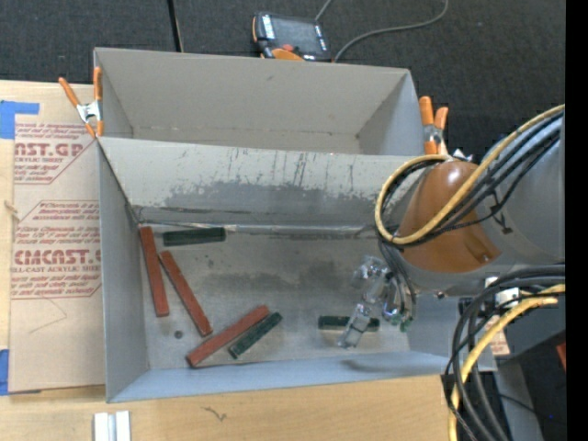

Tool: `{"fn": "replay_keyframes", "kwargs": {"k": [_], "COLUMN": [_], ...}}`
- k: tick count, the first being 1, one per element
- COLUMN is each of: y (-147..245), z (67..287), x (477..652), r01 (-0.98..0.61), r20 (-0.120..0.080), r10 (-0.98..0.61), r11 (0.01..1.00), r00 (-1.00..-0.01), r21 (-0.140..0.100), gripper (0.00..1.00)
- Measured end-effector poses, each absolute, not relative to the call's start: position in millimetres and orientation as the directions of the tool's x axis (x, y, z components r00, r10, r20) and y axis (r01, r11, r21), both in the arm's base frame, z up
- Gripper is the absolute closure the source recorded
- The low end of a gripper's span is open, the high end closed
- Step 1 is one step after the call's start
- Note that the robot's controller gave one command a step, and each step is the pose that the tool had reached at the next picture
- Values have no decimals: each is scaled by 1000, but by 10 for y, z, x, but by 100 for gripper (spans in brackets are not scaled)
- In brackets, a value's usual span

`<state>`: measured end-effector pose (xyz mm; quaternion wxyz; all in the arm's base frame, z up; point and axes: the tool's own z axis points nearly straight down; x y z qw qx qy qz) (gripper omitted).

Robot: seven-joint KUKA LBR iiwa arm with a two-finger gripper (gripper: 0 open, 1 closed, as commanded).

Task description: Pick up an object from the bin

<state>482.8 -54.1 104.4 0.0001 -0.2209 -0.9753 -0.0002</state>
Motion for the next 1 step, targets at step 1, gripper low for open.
{"fn": "replay_keyframes", "kwargs": {"k": [1], "y": [-475], "z": [683], "x": [4788], "r01": [548], "r20": [3], "r10": [548], "r11": [836], "r00": [-836], "r21": [-1], "gripper": [0]}}
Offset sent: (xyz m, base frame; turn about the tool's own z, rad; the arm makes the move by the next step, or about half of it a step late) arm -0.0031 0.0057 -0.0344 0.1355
